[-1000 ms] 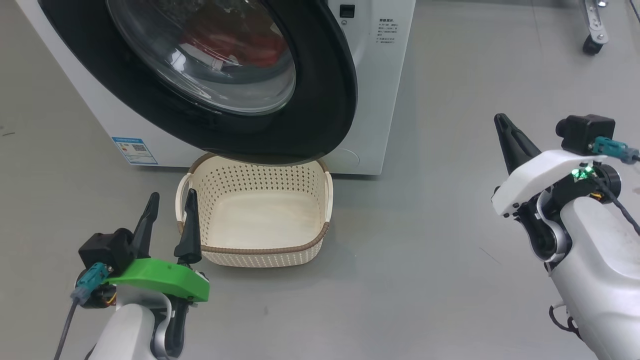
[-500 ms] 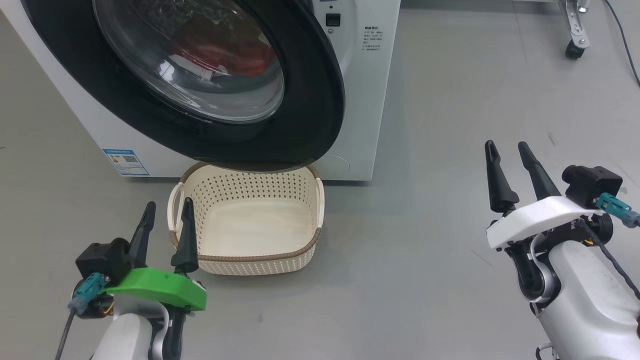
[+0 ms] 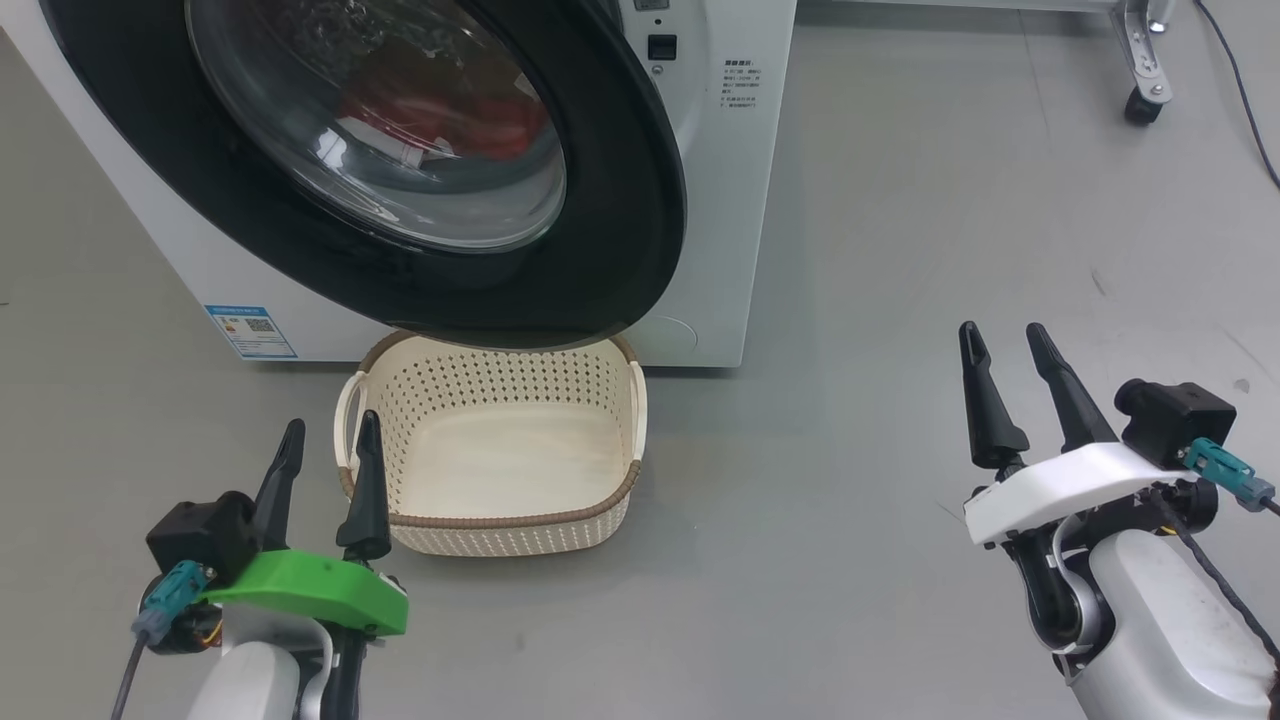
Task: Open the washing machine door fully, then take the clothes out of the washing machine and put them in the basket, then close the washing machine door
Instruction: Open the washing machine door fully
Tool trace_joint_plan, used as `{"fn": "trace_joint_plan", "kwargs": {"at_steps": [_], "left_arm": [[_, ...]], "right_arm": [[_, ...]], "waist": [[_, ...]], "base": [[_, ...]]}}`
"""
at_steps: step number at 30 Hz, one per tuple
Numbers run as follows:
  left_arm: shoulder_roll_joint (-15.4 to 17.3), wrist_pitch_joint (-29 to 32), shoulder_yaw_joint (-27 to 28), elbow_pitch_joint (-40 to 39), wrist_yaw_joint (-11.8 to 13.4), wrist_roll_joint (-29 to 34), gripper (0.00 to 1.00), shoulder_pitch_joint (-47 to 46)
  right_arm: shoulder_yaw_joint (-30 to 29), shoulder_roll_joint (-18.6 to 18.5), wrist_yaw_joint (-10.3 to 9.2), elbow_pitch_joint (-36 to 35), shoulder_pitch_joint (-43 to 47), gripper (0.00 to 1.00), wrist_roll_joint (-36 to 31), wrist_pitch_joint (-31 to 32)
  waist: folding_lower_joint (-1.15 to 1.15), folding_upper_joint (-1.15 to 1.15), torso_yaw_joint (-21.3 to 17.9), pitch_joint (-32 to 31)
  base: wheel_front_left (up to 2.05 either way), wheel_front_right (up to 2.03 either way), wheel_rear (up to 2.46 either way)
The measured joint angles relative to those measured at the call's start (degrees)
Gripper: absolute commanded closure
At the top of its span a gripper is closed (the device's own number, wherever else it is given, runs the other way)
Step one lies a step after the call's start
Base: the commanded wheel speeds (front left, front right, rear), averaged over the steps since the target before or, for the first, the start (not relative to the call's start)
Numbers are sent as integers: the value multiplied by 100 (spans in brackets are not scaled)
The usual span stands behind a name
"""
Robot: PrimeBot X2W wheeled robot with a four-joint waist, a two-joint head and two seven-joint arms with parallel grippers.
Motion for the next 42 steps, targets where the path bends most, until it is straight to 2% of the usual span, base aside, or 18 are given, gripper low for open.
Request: {"fn": "trace_joint_plan", "kwargs": {"at_steps": [17, 21, 42], "left_arm": [[43, 0, -9, -21, 0, 186, 0, 85], [130, 0, -44, -27, 1, 356, 0, 86], [114, 0, -27, -64, 19, 372, 0, 113]], "right_arm": [[-235, 109, 0, -491, 336, 0, -247, -1], [-243, 136, 0, -505, 442, 0, -252, -1], [-353, 229, 0, -668, 577, 0, -432, -1]], "waist": [[0, 0, 5, -24], [0, 0, 6, -21], [0, 0, 18, 47]], "base": [[0, 0, 0], [0, 0, 0], [0, 0, 0]]}}
